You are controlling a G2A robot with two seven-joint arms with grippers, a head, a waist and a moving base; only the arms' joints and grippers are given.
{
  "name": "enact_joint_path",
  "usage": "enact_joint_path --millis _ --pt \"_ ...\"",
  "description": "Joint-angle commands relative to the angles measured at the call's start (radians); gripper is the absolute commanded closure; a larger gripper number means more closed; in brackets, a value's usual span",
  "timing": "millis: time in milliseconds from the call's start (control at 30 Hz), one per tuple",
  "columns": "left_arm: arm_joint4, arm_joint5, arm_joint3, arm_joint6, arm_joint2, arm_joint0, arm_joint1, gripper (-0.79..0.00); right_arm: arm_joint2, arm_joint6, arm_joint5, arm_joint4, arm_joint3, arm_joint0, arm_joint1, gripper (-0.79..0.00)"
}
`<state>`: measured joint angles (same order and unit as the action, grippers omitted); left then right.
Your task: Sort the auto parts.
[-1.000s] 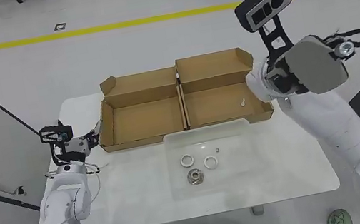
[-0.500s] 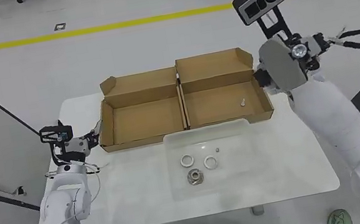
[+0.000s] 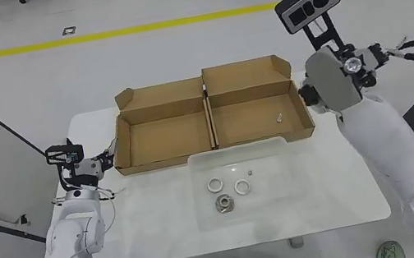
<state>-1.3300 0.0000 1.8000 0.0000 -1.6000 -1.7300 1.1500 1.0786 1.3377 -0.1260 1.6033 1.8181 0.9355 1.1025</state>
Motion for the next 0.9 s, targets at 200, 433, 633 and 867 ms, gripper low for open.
enact_joint_path --millis 200,433,633,867 --pt "0.000 0.000 0.000 0.000 0.000 0.000 0.000 -0.785 0.019 -0.002 0.002 0.079 0.002 0.021 0.022 0.000" --pt "0.000 0.000 0.000 0.000 0.000 0.000 0.000 -0.785 0.073 -0.046 0.018 -0.144 -0.007 0.013 0.018 0.000" --pt "0.000 0.000 0.000 0.000 0.000 0.000 0.000 -0.785 0.113 -0.061 0.052 -0.339 0.002 0.007 0.010 0.000" --pt "0.000 0.000 0.000 0.000 0.000 0.000 0.000 -0.785 0.129 -0.064 0.071 -0.359 0.014 0.024 0.012 0.000"
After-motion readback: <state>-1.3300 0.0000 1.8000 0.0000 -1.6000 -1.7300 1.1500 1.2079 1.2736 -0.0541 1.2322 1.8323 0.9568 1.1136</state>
